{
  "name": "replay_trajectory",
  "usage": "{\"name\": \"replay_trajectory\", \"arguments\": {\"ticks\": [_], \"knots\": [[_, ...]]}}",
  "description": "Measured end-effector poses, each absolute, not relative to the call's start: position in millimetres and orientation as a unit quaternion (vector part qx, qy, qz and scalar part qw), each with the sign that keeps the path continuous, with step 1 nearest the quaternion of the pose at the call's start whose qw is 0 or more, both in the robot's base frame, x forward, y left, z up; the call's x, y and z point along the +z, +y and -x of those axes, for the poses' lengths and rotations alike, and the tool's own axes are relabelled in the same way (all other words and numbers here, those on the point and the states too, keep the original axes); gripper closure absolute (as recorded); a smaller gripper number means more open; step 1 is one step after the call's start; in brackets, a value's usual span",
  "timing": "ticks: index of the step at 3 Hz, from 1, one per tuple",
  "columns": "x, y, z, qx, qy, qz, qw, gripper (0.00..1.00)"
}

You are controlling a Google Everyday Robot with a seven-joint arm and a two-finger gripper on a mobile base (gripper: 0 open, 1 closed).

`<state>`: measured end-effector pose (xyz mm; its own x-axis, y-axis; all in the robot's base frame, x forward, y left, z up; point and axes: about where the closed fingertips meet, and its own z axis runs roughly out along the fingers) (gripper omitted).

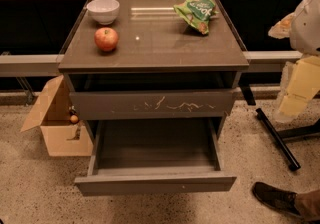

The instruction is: Close middle drawer

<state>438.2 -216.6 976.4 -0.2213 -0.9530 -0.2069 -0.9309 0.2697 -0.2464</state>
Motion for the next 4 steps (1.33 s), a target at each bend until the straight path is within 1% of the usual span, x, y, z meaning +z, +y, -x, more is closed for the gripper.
{"name": "replay_trajectory", "arguments": {"ticks": [1,2,3,4], "knots": [[976.4,-216.6,-438.2,-0.035,0.781,0.603,0.159,0.00],[959.1,-201.6,-438.5,-0.004,0.767,0.617,0.177,0.00],[908.4,-161.0,-435.0,0.072,0.738,0.639,0.202,0.00],[845.6,-105.1,-418.8,0.169,0.717,0.642,0.211,0.00]]}}
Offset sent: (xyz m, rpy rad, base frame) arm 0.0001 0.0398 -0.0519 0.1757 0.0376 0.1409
